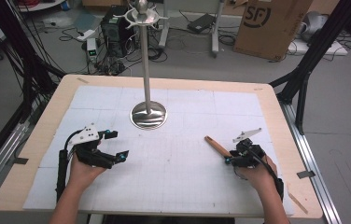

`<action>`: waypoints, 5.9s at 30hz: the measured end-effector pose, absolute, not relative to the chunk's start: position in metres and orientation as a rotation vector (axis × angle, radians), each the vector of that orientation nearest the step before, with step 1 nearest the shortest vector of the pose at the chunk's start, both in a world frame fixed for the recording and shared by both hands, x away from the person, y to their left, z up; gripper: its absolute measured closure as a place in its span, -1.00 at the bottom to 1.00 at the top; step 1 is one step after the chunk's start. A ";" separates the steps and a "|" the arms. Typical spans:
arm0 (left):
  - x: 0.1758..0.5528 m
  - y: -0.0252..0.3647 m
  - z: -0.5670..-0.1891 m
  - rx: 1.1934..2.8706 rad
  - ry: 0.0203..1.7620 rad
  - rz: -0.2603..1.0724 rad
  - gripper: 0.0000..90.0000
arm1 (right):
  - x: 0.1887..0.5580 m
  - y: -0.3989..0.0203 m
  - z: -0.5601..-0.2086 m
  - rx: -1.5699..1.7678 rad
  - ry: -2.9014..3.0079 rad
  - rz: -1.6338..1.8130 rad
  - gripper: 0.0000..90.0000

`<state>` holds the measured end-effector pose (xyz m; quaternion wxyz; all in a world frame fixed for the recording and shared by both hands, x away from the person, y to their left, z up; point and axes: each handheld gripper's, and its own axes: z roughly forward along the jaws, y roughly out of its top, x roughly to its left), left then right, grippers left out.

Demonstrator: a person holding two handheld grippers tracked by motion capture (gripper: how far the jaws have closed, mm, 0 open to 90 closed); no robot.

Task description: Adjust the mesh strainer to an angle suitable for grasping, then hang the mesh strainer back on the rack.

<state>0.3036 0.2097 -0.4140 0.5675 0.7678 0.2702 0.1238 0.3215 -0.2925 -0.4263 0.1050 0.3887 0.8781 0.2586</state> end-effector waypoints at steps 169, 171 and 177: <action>0.301 0.214 -0.404 1.772 0.615 0.282 -0.79 | 0.376 -0.172 -0.201 0.551 2.183 1.567 0.52; 0.301 0.214 -0.404 1.773 0.617 0.282 -0.79 | 0.378 -0.169 -0.198 0.551 2.192 1.559 0.52; 0.301 0.215 -0.404 1.771 0.616 0.277 -0.79 | 0.386 -0.166 -0.195 0.554 2.194 1.550 0.52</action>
